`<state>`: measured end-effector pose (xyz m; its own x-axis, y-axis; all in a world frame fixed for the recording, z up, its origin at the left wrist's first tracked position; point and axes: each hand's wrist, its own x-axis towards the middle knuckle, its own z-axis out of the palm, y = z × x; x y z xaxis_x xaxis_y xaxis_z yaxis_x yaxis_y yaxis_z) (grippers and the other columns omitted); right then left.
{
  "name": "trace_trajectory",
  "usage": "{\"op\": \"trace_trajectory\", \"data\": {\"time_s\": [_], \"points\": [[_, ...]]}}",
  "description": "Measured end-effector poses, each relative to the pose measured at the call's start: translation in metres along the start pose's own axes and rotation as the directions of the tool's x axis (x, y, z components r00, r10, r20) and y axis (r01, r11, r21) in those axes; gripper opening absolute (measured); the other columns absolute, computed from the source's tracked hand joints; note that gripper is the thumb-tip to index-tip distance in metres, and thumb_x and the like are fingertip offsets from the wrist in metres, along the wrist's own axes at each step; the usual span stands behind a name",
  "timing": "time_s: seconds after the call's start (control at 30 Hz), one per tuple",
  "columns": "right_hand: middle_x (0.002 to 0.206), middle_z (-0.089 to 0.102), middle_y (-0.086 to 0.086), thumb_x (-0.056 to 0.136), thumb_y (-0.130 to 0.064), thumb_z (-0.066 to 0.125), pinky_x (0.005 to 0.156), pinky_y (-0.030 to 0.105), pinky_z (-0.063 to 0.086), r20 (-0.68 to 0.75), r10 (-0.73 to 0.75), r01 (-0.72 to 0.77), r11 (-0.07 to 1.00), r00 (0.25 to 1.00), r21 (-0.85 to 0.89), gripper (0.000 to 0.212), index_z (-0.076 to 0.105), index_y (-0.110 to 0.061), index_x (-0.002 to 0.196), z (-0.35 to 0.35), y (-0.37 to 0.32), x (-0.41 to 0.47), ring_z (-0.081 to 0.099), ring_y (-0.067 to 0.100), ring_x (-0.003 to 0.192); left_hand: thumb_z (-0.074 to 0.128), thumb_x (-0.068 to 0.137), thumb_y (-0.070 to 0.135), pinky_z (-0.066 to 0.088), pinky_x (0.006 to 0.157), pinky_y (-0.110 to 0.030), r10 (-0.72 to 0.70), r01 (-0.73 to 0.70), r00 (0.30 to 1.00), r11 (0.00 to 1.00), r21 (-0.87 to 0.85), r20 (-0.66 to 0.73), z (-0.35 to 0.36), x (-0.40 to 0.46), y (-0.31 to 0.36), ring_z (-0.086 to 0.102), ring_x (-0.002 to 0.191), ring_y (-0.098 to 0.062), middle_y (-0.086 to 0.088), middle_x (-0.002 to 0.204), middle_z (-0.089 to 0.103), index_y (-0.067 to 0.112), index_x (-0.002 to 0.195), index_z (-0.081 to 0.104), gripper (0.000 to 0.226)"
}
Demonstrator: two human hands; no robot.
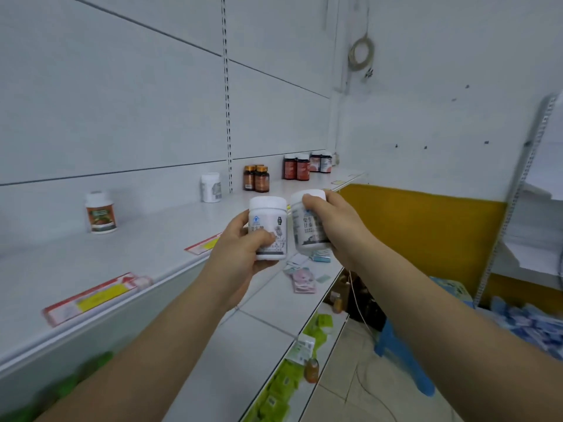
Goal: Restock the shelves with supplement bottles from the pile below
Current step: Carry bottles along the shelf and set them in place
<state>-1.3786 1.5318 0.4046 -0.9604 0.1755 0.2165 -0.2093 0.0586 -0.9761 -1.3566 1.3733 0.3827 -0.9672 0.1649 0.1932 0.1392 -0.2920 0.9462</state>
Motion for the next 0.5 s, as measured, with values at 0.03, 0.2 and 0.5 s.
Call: {"op": "trace_trajectory", "data": {"time_s": [0.03,0.2,0.5], "points": [[0.1,0.067,0.007,0.09,-0.034,0.059,0.077,0.044,0.059,0.013,-0.007,0.007,1.0,1.0,0.006,0.027,0.055,-0.021,0.114,-0.004,0.002,0.018,0.068,0.023,0.09,0.044,0.088,-0.006,0.053,0.083,-0.045,0.009,-0.009,1.0,1.0,0.011,-0.013,0.004,0.014,-0.003,0.063,0.081,-0.022,-0.008,0.096,0.066,0.017,0.113,0.057,0.036],[0.102,0.067,0.005,0.089,-0.032,0.06,0.086,0.046,0.056,0.15,-0.08,0.078,0.997,0.985,0.017,0.024,0.055,-0.024,0.11,-0.026,0.015,0.104,0.068,0.023,0.092,0.05,0.087,-0.004,0.055,0.085,-0.043,0.056,-0.04,0.988,0.993,0.111,-0.145,0.026,0.079,-0.023,0.065,0.091,-0.024,-0.009,0.105,0.067,0.014,0.12,0.055,0.038],[0.112,0.063,0.006,0.083,-0.023,0.067,0.088,0.043,0.055,0.42,-0.135,0.111,0.99,0.898,0.082,0.032,0.059,-0.021,0.114,-0.024,0.031,0.229,0.066,0.022,0.097,0.067,0.077,-0.002,0.053,0.083,-0.031,0.203,0.026,0.88,0.882,0.47,-0.43,0.041,0.159,-0.026,0.064,0.093,-0.015,0.0,0.108,0.062,0.023,0.12,0.042,0.056]]}}
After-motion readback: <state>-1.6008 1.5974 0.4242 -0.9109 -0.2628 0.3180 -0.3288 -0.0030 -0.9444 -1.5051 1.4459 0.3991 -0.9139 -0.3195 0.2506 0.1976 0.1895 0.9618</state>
